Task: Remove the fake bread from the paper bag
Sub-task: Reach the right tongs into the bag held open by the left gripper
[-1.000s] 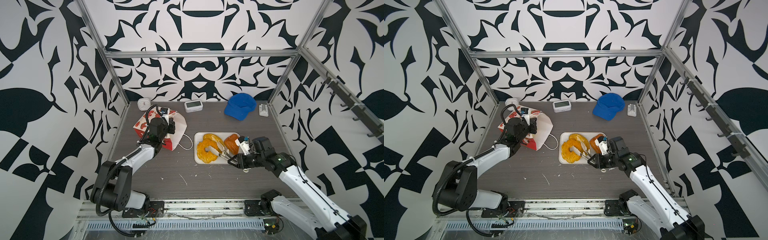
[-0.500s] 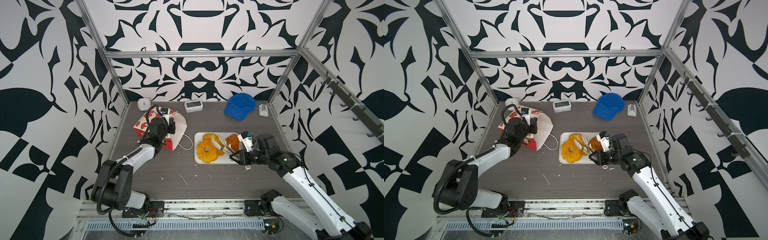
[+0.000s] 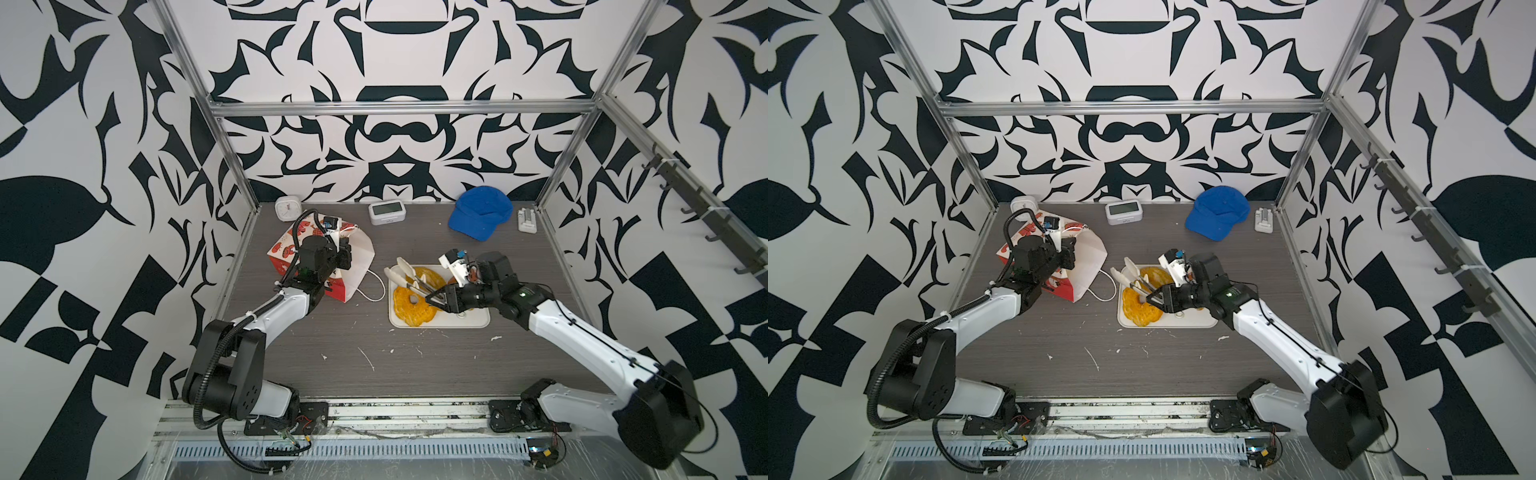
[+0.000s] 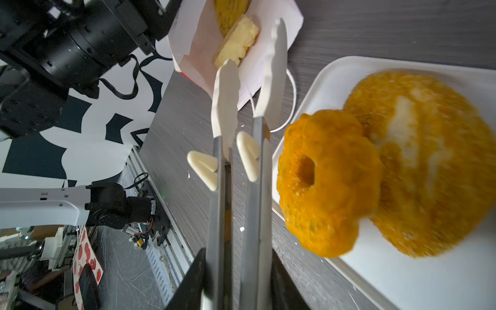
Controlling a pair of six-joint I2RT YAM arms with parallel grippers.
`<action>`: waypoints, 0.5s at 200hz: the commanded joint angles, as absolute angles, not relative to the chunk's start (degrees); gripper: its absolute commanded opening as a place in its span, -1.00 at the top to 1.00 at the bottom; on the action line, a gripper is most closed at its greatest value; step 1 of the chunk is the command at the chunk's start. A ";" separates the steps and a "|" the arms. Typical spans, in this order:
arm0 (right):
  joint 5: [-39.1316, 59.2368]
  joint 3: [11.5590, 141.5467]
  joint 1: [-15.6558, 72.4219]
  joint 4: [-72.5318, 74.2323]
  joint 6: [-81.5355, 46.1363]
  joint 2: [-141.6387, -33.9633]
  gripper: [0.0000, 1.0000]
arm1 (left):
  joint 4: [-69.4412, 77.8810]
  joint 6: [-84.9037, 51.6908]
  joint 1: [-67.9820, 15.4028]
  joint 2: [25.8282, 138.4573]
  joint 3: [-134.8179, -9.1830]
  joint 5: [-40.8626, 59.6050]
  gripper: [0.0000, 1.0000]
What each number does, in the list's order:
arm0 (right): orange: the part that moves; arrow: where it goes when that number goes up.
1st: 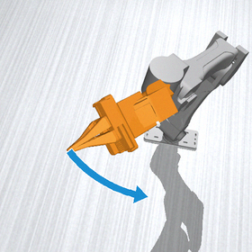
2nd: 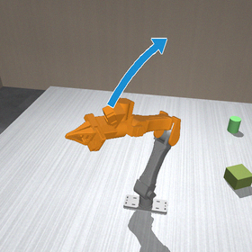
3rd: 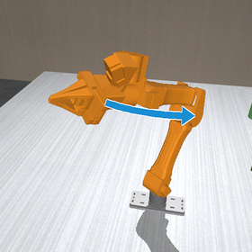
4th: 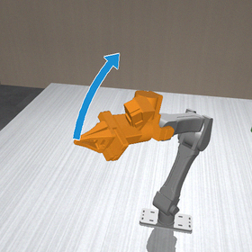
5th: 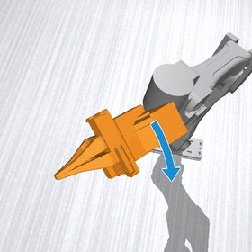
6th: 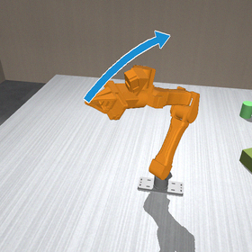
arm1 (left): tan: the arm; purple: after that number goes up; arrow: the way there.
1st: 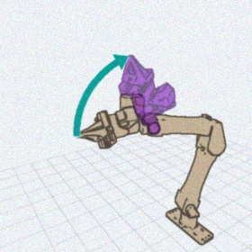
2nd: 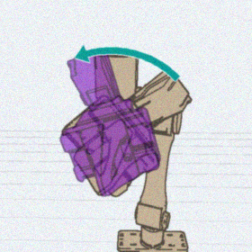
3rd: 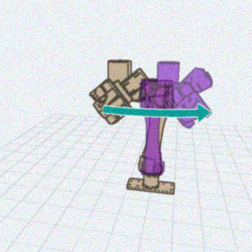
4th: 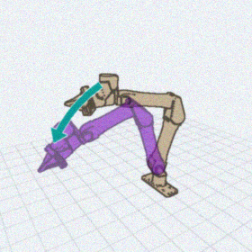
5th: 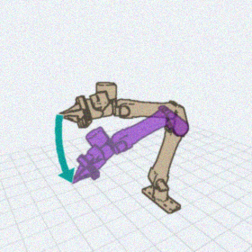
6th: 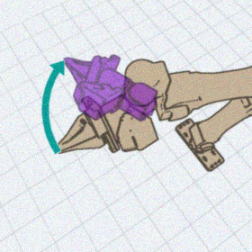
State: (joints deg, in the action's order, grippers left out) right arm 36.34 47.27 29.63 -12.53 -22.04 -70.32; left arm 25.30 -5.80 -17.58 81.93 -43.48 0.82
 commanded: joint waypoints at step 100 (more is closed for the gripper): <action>46.23 62.29 34.10 24.94 -32.36 -101.13 0.31 | 21.02 -4.57 -17.28 77.76 -45.53 4.28 1.00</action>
State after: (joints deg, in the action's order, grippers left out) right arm 42.81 59.31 33.87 16.05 -29.91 -100.95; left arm 21.67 -4.62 -17.56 79.24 -43.81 3.22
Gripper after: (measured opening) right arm 0.344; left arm 0.041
